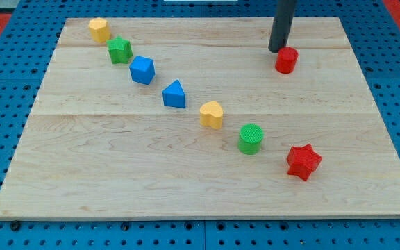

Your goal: Move the red circle horizontally right to the yellow heart

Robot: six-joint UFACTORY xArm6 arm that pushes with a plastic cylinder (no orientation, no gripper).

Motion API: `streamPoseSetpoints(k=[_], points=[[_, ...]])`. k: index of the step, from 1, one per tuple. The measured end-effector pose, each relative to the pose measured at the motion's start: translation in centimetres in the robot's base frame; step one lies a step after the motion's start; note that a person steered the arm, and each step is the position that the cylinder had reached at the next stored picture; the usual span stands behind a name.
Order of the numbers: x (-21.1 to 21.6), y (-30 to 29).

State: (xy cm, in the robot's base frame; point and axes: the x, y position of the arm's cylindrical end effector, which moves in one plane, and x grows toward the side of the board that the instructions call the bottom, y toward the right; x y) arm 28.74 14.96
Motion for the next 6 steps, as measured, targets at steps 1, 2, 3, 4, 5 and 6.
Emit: streamPoseSetpoints(k=[1, 2, 3, 4, 5, 6], points=[[1.8, 0.3], [3.6, 1.2], [5.7, 1.7], [8.1, 2.0], [10.0, 2.5], [11.8, 3.2]])
